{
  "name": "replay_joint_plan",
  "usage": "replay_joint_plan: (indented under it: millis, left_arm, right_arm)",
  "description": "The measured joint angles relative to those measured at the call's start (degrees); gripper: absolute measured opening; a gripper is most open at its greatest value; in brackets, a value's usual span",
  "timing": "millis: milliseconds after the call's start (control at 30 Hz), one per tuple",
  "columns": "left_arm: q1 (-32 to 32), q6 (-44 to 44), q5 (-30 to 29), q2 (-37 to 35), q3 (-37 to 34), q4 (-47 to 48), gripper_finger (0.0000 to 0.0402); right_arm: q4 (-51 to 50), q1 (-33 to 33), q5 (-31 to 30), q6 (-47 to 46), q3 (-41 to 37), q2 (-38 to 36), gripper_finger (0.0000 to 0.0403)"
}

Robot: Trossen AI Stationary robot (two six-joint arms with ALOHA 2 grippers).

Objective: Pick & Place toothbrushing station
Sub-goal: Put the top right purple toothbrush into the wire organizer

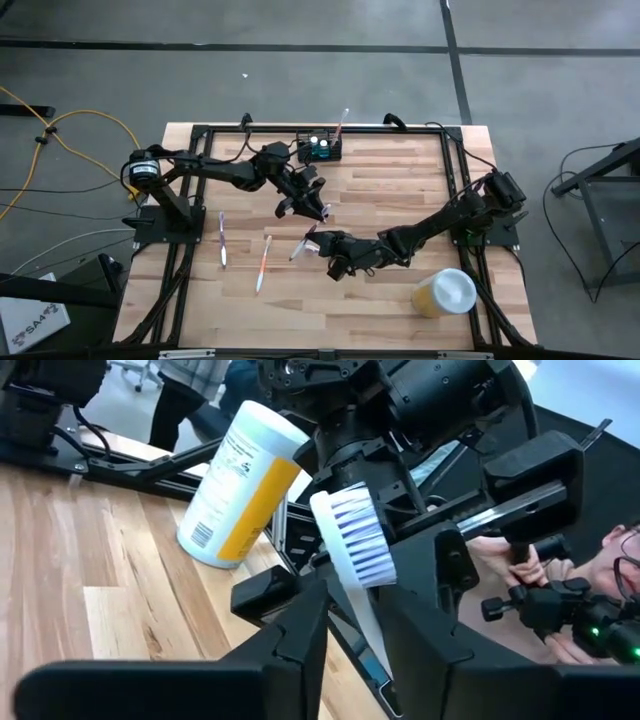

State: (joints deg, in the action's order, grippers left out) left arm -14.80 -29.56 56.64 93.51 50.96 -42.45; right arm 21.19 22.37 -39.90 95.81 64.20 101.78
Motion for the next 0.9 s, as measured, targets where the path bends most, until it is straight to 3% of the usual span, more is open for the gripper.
replay_joint_plan:
  millis: [400, 900]
  left_arm:
    - [0.8, -1.27, 0.27, -0.09, 0.0, -0.07, 0.001]
    - [0.82, -1.7, 0.22, -0.09, 0.0, -0.07, 0.0003]
  right_arm:
    - [-0.68, -0.77, -0.1, 0.72, 0.0, 0.0, 0.0004]
    - [-1.22, -0.98, -0.5, 0.25, 0.0, 0.0, 0.0019]
